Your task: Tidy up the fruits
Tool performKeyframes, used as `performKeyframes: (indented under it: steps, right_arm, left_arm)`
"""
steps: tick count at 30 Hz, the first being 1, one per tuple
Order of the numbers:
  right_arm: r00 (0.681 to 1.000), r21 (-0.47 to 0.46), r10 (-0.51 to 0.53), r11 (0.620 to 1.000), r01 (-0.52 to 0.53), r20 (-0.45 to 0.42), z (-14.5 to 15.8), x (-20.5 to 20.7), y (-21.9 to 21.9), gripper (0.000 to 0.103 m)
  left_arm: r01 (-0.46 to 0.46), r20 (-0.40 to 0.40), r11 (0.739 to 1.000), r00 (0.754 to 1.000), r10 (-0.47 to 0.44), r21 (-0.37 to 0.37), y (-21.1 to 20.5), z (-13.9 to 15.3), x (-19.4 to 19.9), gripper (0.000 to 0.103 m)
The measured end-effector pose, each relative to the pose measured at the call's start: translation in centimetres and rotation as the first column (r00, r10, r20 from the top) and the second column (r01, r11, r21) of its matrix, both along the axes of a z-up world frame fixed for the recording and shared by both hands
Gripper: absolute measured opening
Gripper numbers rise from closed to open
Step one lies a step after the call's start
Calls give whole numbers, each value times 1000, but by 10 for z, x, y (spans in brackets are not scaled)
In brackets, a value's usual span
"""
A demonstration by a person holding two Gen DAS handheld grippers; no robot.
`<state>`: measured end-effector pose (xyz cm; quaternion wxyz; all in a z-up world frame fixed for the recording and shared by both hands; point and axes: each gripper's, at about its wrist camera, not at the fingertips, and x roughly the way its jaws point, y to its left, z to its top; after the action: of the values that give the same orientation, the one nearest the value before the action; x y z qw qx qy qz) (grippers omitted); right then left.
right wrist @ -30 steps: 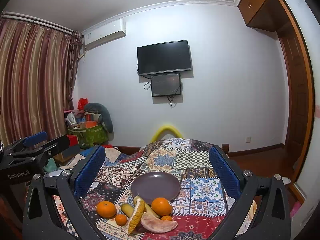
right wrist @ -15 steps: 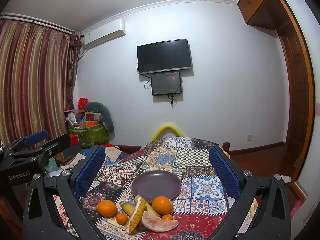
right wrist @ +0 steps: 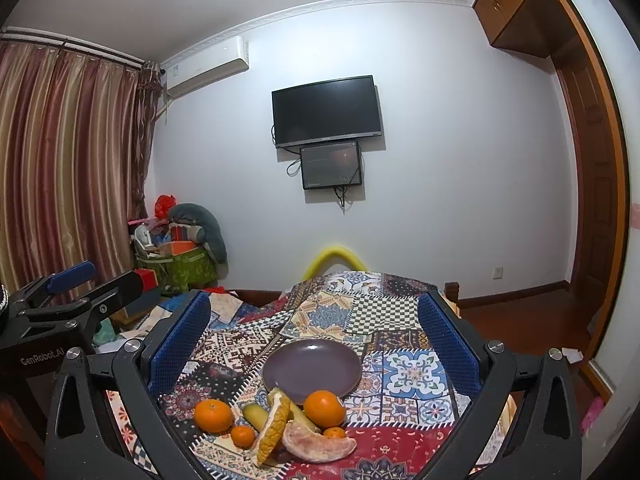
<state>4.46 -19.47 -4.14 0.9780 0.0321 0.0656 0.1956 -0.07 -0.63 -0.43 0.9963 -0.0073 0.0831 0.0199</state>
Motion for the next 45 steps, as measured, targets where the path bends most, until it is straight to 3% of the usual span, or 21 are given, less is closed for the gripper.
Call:
performKeyframes:
  steps: [18,26,33,39,45]
  right_arm:
    - [1000,-10,2,1000,-2,3,4,-1,-1,103]
    - [1000,-26,6,1000,-6,-13,-3,6,2,103]
    - [995,-81,8,997,-16,-97,-31,36,11,103]
    - [975,-165,6,985,-43,-220,-73,75,19,103]
    - [926,-185,19,978,-95,-378,-117,109,25,103]
  left_arm:
    - [-4,0,1000,1000,4,10,-1,-4,2,103]
    - [-11,-48,1000,999,11,-4,6,-15,16,103]
    - [4,-177,1000,984,-6,-11,21,-46,50,103]
    - [-19,-318,1000,948,11,-21,43,-90,84,103]
    - [-38,-429,999,902,41,15,61,-131,116,103]
